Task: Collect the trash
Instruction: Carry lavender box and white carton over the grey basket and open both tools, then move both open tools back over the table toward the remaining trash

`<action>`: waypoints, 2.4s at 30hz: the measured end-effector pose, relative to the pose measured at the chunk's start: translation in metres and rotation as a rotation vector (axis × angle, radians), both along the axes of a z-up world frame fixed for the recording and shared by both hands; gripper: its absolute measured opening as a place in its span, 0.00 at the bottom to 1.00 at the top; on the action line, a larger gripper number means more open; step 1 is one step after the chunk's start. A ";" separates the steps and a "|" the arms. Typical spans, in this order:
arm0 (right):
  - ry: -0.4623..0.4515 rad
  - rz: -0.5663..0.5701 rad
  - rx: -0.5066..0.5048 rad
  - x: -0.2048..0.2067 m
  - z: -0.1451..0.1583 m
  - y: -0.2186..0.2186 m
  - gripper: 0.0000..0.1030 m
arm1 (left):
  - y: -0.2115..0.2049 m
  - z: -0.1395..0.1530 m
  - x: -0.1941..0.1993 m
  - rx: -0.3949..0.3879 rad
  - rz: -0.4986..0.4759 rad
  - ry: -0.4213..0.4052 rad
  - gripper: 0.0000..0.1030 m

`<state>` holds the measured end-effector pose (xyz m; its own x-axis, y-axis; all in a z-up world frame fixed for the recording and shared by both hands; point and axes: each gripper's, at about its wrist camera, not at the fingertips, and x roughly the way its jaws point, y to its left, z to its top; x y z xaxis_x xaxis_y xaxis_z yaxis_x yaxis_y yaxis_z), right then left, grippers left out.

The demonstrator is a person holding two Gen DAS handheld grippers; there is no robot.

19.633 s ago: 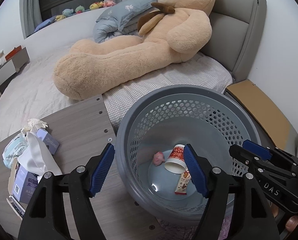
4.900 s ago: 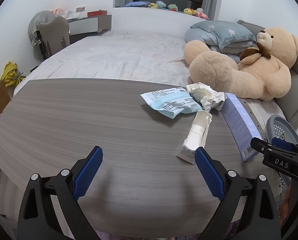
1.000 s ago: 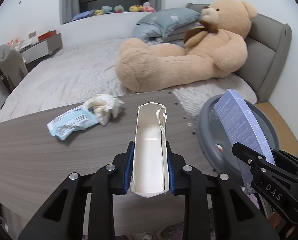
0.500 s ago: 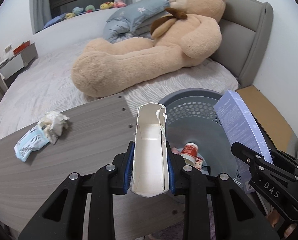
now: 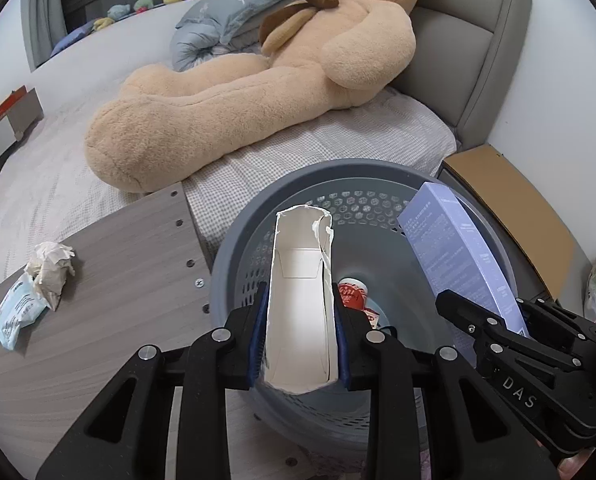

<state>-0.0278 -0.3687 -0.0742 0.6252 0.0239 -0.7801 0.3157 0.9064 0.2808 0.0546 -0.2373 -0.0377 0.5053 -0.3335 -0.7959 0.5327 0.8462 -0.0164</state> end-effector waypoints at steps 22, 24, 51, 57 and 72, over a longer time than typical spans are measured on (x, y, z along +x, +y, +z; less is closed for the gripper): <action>-0.010 -0.038 0.022 0.002 -0.006 -0.028 0.43 | -0.021 -0.007 0.004 0.034 -0.012 0.005 0.56; -0.008 -0.041 0.023 0.002 -0.007 -0.029 0.43 | -0.019 -0.006 0.003 0.037 -0.010 0.002 0.56; -0.033 -0.030 -0.004 -0.017 0.008 -0.001 0.49 | 0.020 0.015 -0.013 -0.004 0.055 -0.051 0.71; -0.054 -0.016 -0.024 -0.023 0.018 0.015 0.55 | 0.039 0.023 -0.020 -0.030 0.081 -0.072 0.71; -0.082 0.065 -0.071 -0.030 0.029 0.073 0.61 | 0.107 0.028 -0.042 -0.087 0.152 -0.109 0.77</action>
